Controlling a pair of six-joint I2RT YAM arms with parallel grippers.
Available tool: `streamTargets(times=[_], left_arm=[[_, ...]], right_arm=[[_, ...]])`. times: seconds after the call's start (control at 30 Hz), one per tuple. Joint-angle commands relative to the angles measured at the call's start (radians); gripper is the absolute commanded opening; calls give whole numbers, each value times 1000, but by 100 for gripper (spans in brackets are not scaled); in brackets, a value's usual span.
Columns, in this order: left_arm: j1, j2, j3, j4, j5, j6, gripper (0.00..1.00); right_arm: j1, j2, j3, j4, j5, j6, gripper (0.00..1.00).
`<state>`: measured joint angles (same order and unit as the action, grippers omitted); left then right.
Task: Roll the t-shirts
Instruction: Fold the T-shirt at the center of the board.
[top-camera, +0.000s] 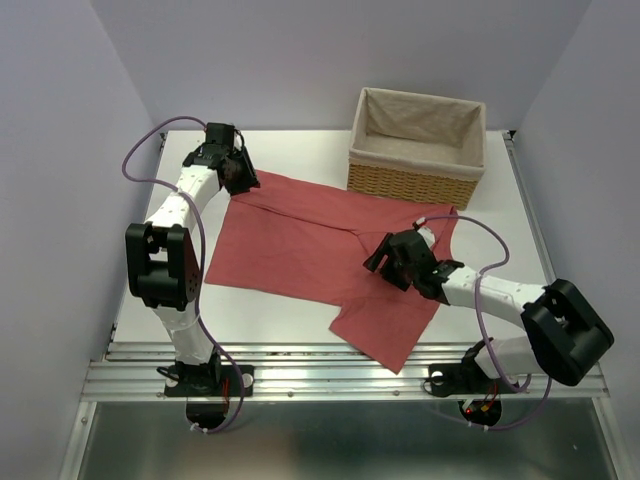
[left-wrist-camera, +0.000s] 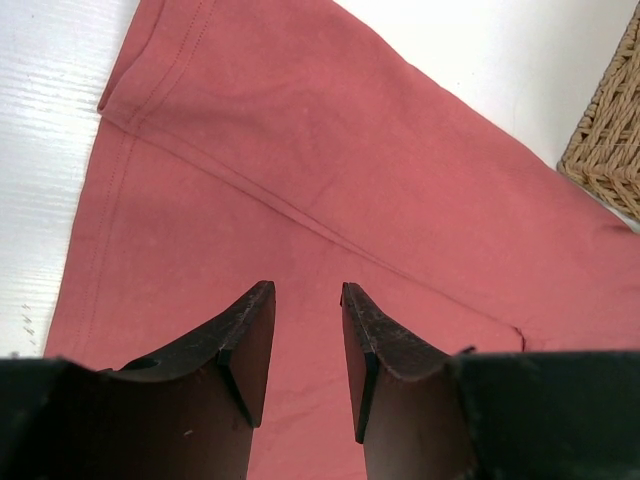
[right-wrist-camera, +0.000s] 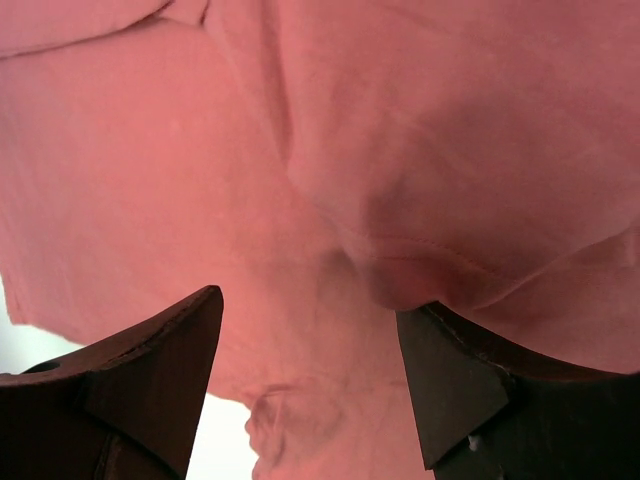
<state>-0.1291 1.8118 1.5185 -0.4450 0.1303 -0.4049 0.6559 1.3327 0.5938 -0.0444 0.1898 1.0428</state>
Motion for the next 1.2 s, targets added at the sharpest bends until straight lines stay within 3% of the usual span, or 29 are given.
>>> streamTargets(times=[0.0,0.33,0.7,1.03,1.17], left_arm=[[2,-45,-17,29,9,5,44],[0,-39,-46,60,35,-5,44],[2,-16,-26,62,54,18,44],[2,15,-8,54,57,34,45],[2,12,3,43,51,46,44]], right_arm=[[8,10,-32,122,100,39,75],[8,29,-60,250,115,36,75],[40,92,26,296,116,25,74],[100,69,136,295,59,-23,73],[110,-48,84,275,75,-47,73]])
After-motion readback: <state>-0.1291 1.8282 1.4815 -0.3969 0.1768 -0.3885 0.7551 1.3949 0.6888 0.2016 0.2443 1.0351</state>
